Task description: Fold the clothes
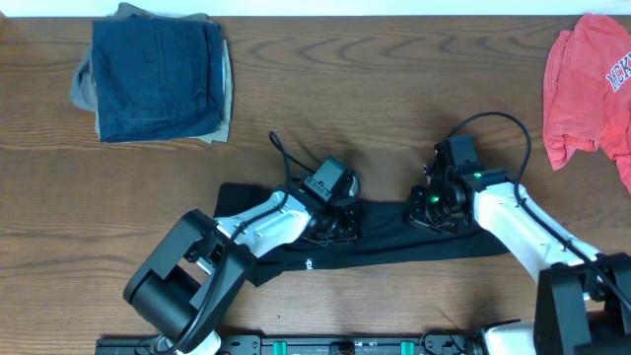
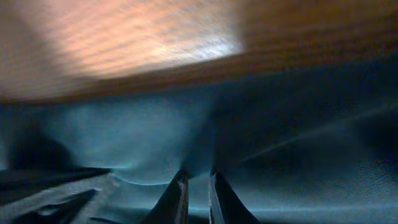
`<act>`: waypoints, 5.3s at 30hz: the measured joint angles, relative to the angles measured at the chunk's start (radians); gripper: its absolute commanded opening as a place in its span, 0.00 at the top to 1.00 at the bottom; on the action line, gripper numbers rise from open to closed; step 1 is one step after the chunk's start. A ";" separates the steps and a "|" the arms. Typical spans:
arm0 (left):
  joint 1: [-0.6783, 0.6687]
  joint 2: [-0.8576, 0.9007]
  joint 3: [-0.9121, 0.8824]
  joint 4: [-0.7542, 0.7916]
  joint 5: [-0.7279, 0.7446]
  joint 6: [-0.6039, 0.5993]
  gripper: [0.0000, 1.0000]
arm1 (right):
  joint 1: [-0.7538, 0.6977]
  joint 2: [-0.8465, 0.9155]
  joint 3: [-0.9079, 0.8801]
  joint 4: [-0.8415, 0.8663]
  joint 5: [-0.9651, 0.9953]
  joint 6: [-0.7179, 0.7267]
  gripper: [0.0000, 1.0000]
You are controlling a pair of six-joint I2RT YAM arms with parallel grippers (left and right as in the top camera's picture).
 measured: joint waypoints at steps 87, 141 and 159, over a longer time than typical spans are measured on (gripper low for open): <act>0.827 -0.456 -0.067 -0.760 -0.475 0.270 0.51 | -0.188 0.115 0.237 -0.554 0.287 -0.087 0.99; 0.827 -0.460 -0.067 -0.755 -0.487 0.264 0.23 | -0.148 -0.098 -0.177 -0.258 0.070 -0.020 0.56; 0.827 -0.460 -0.067 -0.755 -0.487 0.264 0.23 | -0.148 -0.098 -0.177 -0.290 0.069 -0.010 0.58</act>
